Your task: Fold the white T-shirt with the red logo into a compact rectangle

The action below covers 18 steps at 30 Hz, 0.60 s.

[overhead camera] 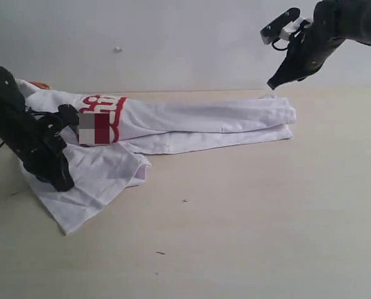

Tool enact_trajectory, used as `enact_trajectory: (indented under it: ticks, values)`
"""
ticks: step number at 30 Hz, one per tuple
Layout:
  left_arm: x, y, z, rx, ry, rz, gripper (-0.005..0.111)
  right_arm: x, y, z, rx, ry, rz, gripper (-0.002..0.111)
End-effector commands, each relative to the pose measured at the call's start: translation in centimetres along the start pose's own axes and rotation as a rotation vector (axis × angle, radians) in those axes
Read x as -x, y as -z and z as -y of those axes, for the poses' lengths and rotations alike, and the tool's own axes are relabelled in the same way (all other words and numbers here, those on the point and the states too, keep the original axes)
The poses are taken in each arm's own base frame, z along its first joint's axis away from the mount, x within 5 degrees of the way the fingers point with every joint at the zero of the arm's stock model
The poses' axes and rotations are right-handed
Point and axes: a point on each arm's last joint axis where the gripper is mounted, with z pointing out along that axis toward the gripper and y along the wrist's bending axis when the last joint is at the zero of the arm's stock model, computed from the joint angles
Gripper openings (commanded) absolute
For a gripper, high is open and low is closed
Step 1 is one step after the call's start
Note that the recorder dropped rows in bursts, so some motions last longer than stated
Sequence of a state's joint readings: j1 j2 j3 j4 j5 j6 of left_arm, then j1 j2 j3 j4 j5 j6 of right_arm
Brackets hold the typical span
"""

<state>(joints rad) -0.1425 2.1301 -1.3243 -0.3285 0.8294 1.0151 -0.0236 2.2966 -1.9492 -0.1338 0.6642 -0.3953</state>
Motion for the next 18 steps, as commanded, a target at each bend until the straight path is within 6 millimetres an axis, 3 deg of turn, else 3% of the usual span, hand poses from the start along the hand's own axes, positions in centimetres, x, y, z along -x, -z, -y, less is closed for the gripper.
enact_trajectory:
  ticks: [1,11,15,18]
  values:
    - [-2.4,-1.5,1.6,-0.158,0.022,-0.197,0.0,2.0,4.7,-0.7,0.197,-0.069,0.088,0.0]
    - [-5.7,-2.1,4.4,-0.341,0.131,-0.42,0.0,0.7,6.3,-3.6,0.464,0.018,-0.118,0.0]
    - [-5.4,-0.9,4.3,-0.291,0.141,-0.386,0.0,0.0,6.1,-4.8,0.56,0.168,-0.16,0.002]
    - [-4.3,1.3,3.8,-0.165,0.127,-0.258,0.0,-1.0,5.1,-6.1,0.611,0.259,-0.18,0.015]
